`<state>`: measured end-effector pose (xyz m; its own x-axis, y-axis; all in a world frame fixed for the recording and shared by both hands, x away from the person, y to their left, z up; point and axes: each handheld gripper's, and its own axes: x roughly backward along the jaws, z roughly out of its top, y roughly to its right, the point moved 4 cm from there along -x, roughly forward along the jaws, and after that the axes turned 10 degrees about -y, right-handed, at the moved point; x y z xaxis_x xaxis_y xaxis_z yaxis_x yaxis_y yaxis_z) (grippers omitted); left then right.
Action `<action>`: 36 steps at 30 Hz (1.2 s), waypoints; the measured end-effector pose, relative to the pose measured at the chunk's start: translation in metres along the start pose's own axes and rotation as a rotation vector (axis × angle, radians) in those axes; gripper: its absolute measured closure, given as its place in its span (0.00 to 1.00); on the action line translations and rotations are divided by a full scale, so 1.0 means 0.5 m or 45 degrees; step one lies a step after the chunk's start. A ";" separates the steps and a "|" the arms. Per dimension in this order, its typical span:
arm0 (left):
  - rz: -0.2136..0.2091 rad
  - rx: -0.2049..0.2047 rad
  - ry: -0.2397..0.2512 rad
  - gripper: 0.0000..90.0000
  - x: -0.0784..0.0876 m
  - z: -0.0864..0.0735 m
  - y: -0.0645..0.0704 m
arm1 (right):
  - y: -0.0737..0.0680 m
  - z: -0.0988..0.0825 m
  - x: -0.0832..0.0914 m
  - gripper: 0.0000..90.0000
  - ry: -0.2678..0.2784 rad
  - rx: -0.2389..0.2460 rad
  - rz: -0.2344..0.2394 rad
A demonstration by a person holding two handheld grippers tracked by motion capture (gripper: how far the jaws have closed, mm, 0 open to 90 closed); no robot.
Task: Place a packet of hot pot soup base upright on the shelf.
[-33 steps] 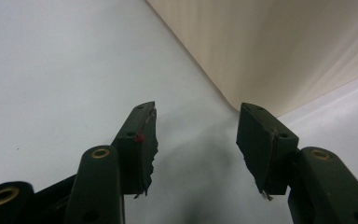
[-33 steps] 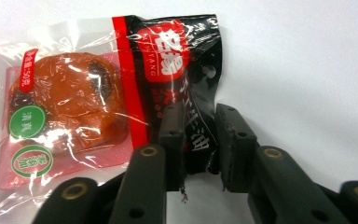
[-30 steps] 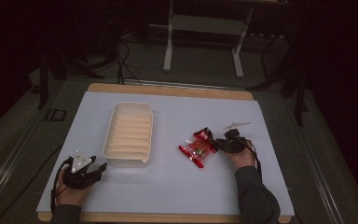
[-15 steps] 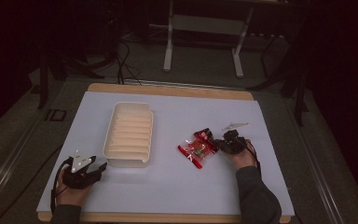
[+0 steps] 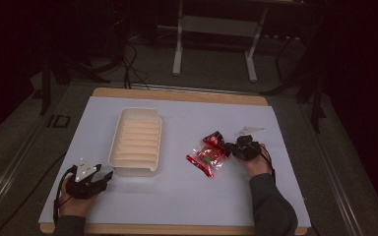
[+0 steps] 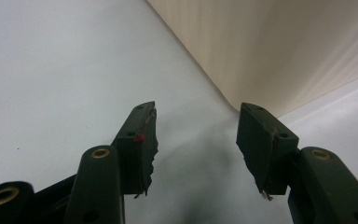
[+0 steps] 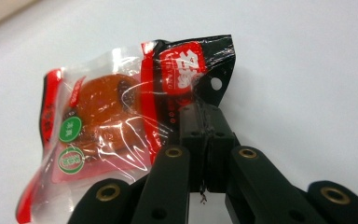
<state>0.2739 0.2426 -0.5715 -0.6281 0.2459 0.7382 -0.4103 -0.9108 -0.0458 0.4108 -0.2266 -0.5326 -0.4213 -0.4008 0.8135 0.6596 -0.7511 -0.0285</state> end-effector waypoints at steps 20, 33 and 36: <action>0.001 -0.003 -0.001 0.53 0.000 0.000 0.001 | -0.044 0.057 0.045 0.99 0.075 0.143 -0.012; 0.000 -0.003 0.000 0.53 0.000 0.000 0.001 | -0.079 0.093 0.067 1.00 0.137 0.208 0.025; 0.000 -0.004 0.000 0.53 0.000 0.000 0.001 | -0.084 0.099 0.070 1.00 0.149 0.223 0.039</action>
<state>0.2739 0.2423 -0.5716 -0.6278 0.2460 0.7385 -0.4123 -0.9098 -0.0474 0.3992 -0.1833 -0.4741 -0.4620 -0.4881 0.7405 0.7671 -0.6389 0.0574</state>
